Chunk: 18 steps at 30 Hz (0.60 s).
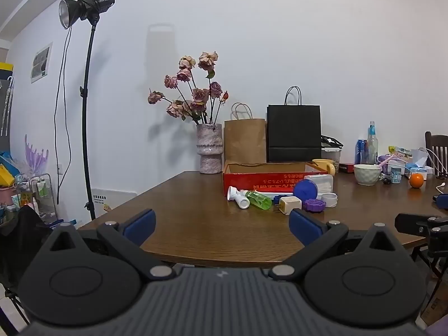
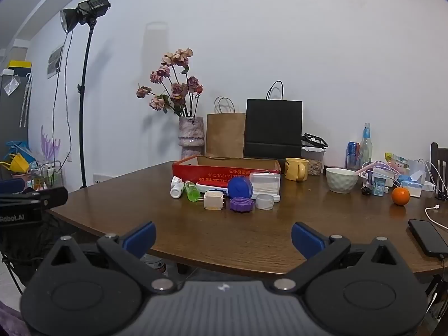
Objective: Organize rigid objects
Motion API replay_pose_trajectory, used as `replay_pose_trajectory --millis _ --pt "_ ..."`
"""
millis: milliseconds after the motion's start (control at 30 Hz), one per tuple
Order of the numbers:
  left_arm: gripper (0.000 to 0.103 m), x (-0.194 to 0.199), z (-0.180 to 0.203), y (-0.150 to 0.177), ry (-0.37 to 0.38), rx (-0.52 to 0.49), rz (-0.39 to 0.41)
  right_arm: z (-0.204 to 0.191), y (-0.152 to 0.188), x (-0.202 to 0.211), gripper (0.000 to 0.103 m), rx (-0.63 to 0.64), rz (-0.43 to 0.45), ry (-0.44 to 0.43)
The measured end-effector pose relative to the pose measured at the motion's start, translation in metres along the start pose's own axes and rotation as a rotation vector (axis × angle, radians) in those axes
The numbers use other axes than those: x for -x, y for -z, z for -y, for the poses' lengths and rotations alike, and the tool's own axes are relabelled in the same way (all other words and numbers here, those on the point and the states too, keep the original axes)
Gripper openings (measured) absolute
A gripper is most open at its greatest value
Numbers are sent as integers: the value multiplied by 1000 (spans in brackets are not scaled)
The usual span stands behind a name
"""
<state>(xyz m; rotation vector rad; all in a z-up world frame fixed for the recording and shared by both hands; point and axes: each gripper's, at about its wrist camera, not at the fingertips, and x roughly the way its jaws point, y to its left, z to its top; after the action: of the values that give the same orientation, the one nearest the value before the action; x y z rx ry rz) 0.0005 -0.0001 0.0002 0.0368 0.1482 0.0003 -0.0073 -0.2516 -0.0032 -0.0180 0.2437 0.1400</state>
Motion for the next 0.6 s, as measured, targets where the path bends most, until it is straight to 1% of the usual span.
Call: replay_pose_trajectory --millis 200,367,467,600 --pt "103 -4 2 -1 -4 -8 -2 -2 -3 0 103 3 -4 0" --pt "103 1 5 -5 -14 -2 24 0 3 -5 103 11 -1 -3" --pt "103 1 4 2 -16 1 35 -3 -1 -1 103 13 2 4" --pt "103 1 4 3 -18 2 35 -2 0 -2 103 14 -1 4"
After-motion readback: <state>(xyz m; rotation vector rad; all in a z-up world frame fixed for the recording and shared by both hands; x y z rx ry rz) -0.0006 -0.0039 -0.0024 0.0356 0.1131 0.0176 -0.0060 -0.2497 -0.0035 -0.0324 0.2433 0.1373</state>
